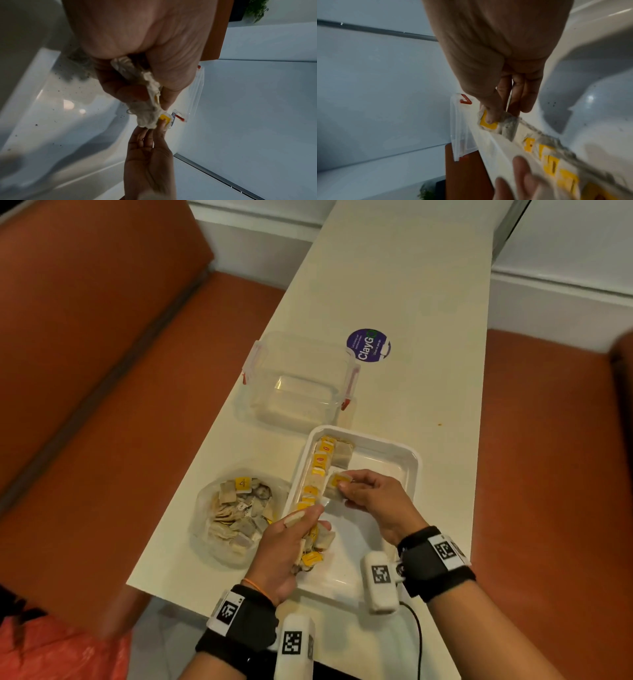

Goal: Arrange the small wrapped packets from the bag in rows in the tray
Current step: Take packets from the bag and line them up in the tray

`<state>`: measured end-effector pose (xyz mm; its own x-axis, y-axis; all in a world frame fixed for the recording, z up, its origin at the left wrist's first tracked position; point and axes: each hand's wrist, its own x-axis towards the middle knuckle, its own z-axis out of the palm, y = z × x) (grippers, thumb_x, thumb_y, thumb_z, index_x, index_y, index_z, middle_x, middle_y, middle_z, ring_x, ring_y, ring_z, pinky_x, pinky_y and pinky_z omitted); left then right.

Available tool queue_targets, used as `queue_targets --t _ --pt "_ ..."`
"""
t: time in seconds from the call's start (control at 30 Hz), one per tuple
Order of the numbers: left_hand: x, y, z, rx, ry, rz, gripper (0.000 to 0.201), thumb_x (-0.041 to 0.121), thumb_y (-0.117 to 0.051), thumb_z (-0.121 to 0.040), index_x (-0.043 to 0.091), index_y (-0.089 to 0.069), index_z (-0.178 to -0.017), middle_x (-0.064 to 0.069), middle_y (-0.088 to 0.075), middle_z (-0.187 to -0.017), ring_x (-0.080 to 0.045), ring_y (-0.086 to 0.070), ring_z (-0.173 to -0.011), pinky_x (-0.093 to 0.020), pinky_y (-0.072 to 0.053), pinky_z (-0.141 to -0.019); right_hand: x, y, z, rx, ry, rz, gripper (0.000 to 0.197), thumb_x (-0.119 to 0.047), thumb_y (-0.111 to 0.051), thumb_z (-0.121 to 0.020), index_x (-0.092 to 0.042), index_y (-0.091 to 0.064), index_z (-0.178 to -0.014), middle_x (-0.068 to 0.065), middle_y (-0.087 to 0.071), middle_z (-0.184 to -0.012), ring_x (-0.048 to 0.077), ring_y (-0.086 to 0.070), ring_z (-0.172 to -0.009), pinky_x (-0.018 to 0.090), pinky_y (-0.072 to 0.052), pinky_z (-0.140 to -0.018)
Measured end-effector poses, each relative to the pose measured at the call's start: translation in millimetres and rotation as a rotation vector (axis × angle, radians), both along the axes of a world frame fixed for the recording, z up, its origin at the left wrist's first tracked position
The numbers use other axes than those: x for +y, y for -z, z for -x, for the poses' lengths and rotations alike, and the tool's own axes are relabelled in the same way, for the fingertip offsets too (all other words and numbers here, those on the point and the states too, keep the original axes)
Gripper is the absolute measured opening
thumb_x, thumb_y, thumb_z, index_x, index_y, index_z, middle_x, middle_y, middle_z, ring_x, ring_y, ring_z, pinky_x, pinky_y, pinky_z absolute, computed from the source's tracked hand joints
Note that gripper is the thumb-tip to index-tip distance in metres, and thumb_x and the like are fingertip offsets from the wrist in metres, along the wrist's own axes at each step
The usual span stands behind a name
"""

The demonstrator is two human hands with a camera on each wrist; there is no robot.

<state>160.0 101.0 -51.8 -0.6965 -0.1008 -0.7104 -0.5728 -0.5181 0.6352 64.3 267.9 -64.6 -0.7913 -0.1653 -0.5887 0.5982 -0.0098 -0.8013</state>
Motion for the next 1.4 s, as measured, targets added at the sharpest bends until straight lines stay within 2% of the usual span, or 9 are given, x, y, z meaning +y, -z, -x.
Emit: queue_targets --t 0.17,0.3,0.4,0.63,0.8,1.1,1.23,1.33,1.4 --pt "-7.8 3.6 -6.0 -0.028 -0.005 0.001 0.040 0.030 -0.082 -0.086 0.002 -0.077 -0.115 -0.014 -0.073 -0.091 -0.019 -0.068 -0.067 -0.027 -0.052 -0.052 -7.3 30.4 29.9 0.026 0.041 -0.125 0.015 0.000 -0.080 -0.087 -0.012 -0.077 -0.096 0.005 -0.078 -0.086 0.014 -0.072 -0.076 0.023 -0.058 -0.070" --pt "-10.5 1.4 -9.1 -0.013 0.007 0.011 0.053 0.037 -0.085 -0.073 0.003 -0.078 -0.113 -0.015 -0.072 -0.090 -0.019 -0.066 -0.066 -0.026 -0.050 -0.050 -12.1 51.0 42.8 0.027 0.032 -0.167 0.016 0.001 -0.082 -0.083 -0.012 -0.078 -0.093 0.014 -0.079 -0.094 0.025 -0.075 -0.086 0.037 -0.063 -0.085" --pt "-11.1 3.6 -11.9 -0.024 0.004 0.000 0.044 0.031 -0.083 -0.083 0.002 -0.077 -0.116 -0.015 -0.070 -0.089 -0.019 -0.064 -0.064 -0.025 -0.049 -0.048 -15.1 56.8 46.8 0.068 0.027 -0.212 0.019 -0.002 -0.085 -0.081 -0.018 -0.080 -0.089 0.010 -0.080 -0.090 0.027 -0.077 -0.090 0.041 -0.062 -0.091" --pt "-7.9 -0.3 -14.1 -0.029 0.009 0.001 0.036 0.022 -0.077 -0.092 -0.005 -0.073 -0.117 -0.015 -0.068 -0.086 -0.017 -0.062 -0.056 -0.024 -0.046 -0.043 -20.8 61.0 48.6 0.127 0.155 -0.311 0.019 -0.008 -0.089 -0.079 -0.022 -0.079 -0.087 0.003 -0.078 -0.084 0.020 -0.077 -0.083 0.031 -0.063 -0.082" --pt "-6.3 -0.2 -15.0 -0.052 0.019 0.008 0.039 0.024 -0.079 -0.090 -0.004 -0.074 -0.116 -0.016 -0.070 -0.088 -0.020 -0.063 -0.061 -0.026 -0.048 -0.047 -23.9 60.5 48.4 0.108 0.208 -0.293 0.015 -0.006 -0.087 -0.081 -0.014 -0.077 -0.089 0.006 -0.076 -0.082 0.019 -0.071 -0.071 0.022 -0.062 -0.063" --pt "-4.3 0.6 -15.3 -0.074 0.023 0.010 0.038 0.025 -0.079 -0.089 -0.002 -0.074 -0.116 -0.015 -0.071 -0.088 -0.019 -0.063 -0.059 -0.025 -0.044 -0.044 -25.8 60.9 46.7 0.117 0.292 -0.360 0.025 -0.013 -0.093 -0.075 -0.013 -0.073 -0.091 0.005 -0.075 -0.084 0.022 -0.076 -0.080 0.031 -0.065 -0.072" --pt "-4.3 0.3 -13.1 -0.070 0.014 0.008 0.043 0.028 -0.080 -0.088 -0.003 -0.074 -0.117 -0.014 -0.070 -0.086 -0.017 -0.061 -0.056 -0.024 -0.043 -0.042 -23.2 55.8 41.7 0.187 0.222 -0.468 0.039 -0.021 -0.099 -0.067 -0.015 -0.069 -0.092 0.000 -0.071 -0.088 0.013 -0.066 -0.076 0.017 -0.052 -0.066" --pt "-4.6 -0.5 -10.9 -0.066 0.006 -0.021 0.053 0.032 -0.084 -0.080 -0.003 -0.073 -0.118 -0.013 -0.069 -0.086 -0.017 -0.059 -0.056 -0.024 -0.040 -0.042 -24.4 58.2 35.1 0.233 0.134 -0.468 0.040 -0.010 -0.098 -0.063 -0.015 -0.069 -0.090 0.002 -0.070 -0.090 0.010 -0.062 -0.072 0.007 -0.048 -0.059" --pt "-4.4 -1.8 -9.3 -0.067 0.013 -0.039 0.062 0.037 -0.087 -0.072 -0.003 -0.074 -0.117 -0.011 -0.068 -0.084 -0.017 -0.055 -0.055 -0.024 -0.034 -0.044 -25.9 63.2 31.8 0.278 0.075 -0.513 0.037 -0.002 -0.094 -0.066 -0.019 -0.069 -0.088 0.004 -0.070 -0.092 0.008 -0.061 -0.072 0.009 -0.051 -0.065"
